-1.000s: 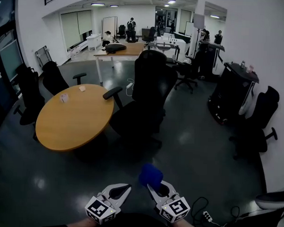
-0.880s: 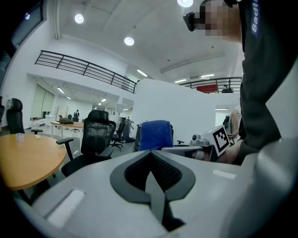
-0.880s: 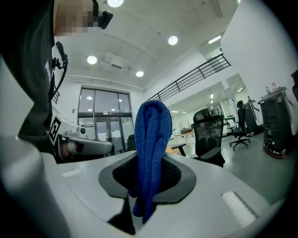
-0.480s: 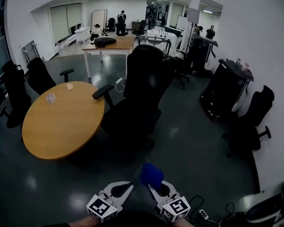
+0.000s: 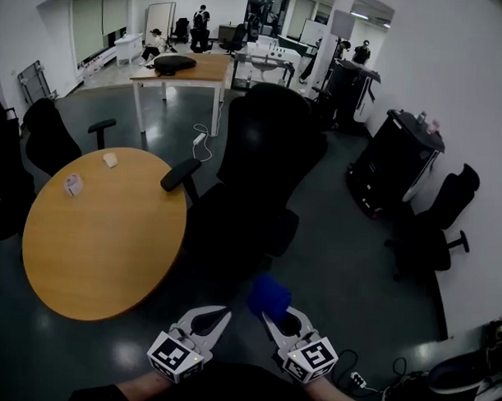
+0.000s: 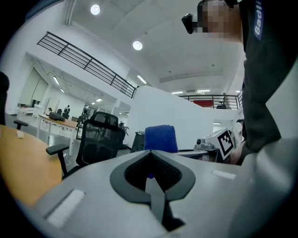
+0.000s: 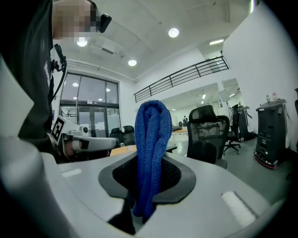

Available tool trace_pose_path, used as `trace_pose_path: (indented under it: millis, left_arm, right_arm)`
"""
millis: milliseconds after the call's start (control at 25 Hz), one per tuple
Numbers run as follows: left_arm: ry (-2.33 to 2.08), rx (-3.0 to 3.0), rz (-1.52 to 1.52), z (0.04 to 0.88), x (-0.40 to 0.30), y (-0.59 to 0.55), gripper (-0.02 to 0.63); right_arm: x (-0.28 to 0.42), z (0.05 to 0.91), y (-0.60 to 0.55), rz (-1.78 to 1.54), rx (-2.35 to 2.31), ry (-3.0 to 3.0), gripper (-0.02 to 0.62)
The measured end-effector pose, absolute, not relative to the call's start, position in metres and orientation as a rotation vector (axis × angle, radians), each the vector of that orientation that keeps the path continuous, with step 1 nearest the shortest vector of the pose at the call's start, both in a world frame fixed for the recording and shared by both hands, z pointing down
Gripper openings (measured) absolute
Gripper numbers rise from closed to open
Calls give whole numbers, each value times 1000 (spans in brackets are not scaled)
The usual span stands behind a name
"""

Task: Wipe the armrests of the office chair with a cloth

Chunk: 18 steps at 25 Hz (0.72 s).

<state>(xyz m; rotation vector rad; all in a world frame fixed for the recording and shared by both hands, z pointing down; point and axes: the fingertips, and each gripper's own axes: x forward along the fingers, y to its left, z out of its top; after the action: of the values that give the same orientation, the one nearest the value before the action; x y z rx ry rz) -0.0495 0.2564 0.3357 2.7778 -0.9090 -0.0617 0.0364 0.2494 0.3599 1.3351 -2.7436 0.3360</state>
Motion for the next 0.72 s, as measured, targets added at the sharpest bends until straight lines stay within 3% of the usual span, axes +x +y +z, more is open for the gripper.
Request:
trace_pose_path:
  millis: [720]
  left_arm:
    - [-913,2705,-146,345,-123,154,14]
  right_arm:
    - [-21,353,145,327,1361,-2700,89]
